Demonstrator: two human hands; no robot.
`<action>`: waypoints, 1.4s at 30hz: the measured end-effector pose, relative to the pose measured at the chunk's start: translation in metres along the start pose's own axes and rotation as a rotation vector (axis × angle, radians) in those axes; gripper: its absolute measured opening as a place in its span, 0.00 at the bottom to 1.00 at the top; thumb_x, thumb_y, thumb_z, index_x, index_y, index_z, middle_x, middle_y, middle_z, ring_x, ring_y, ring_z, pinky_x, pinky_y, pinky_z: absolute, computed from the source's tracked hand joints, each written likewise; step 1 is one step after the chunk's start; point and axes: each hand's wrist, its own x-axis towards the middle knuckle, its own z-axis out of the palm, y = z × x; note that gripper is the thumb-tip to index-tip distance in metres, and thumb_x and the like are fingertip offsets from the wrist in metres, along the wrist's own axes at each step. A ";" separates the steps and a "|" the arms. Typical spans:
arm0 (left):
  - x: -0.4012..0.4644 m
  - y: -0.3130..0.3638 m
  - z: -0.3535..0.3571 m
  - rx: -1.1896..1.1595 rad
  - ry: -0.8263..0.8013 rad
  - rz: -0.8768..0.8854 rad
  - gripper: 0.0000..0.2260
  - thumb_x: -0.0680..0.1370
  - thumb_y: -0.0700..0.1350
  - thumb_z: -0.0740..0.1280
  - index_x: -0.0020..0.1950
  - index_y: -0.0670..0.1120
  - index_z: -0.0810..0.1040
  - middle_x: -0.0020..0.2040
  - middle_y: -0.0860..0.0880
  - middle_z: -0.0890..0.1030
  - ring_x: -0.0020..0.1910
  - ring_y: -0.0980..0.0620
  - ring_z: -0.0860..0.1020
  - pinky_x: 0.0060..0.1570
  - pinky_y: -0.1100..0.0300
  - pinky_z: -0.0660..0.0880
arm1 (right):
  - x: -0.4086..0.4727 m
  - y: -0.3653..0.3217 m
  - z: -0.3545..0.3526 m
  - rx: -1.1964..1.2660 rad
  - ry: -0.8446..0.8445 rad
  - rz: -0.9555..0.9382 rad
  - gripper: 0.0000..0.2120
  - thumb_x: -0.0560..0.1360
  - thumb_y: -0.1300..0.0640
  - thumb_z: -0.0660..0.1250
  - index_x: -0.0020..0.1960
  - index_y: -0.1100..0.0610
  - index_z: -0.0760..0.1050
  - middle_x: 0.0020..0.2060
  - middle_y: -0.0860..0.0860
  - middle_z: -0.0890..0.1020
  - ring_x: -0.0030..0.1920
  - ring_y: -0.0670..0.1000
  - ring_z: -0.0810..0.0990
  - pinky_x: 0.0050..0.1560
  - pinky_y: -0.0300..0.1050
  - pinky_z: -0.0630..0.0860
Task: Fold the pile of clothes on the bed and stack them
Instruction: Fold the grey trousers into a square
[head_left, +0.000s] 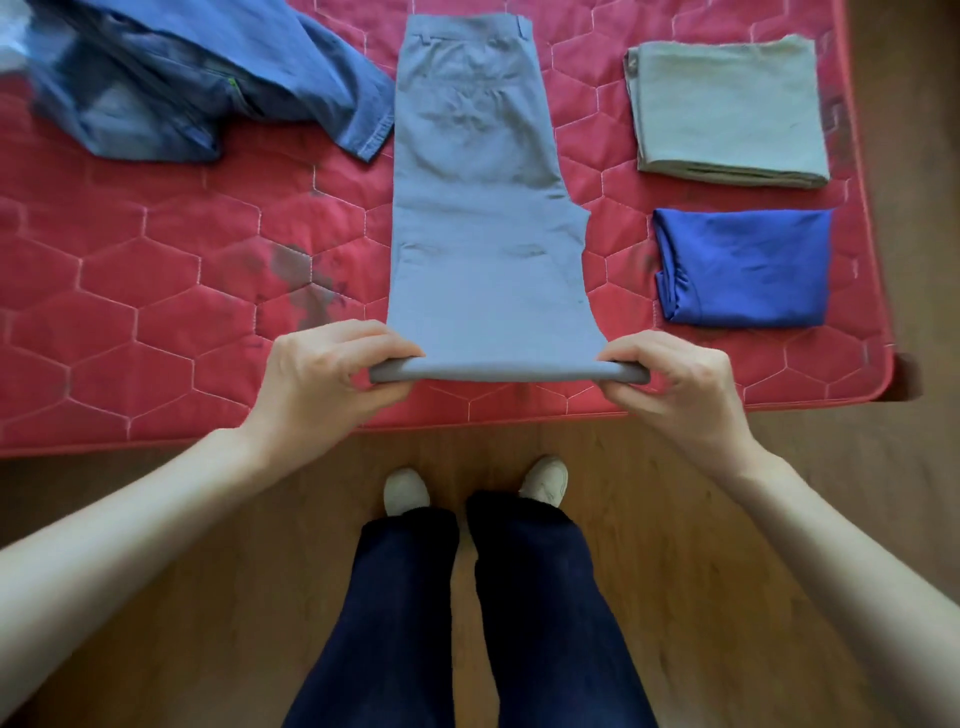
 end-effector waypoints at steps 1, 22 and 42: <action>-0.003 0.007 -0.007 -0.019 -0.010 0.010 0.05 0.72 0.40 0.69 0.44 0.42 0.84 0.40 0.50 0.83 0.37 0.50 0.80 0.33 0.51 0.77 | -0.004 -0.005 -0.009 0.011 -0.006 -0.010 0.04 0.70 0.66 0.73 0.43 0.59 0.81 0.38 0.47 0.81 0.38 0.47 0.79 0.39 0.41 0.74; 0.188 -0.106 0.026 -0.505 0.262 -0.521 0.13 0.68 0.47 0.76 0.50 0.59 0.81 0.46 0.56 0.84 0.42 0.61 0.80 0.44 0.70 0.76 | 0.213 0.108 0.029 0.431 0.018 0.258 0.09 0.74 0.62 0.71 0.49 0.49 0.78 0.39 0.39 0.81 0.40 0.37 0.77 0.44 0.33 0.73; 0.291 -0.258 0.122 -0.366 0.373 -0.785 0.16 0.71 0.43 0.75 0.55 0.56 0.75 0.46 0.59 0.82 0.43 0.64 0.79 0.44 0.69 0.74 | 0.369 0.204 0.165 0.393 0.304 0.547 0.05 0.75 0.56 0.70 0.51 0.51 0.77 0.41 0.38 0.80 0.42 0.36 0.77 0.45 0.30 0.70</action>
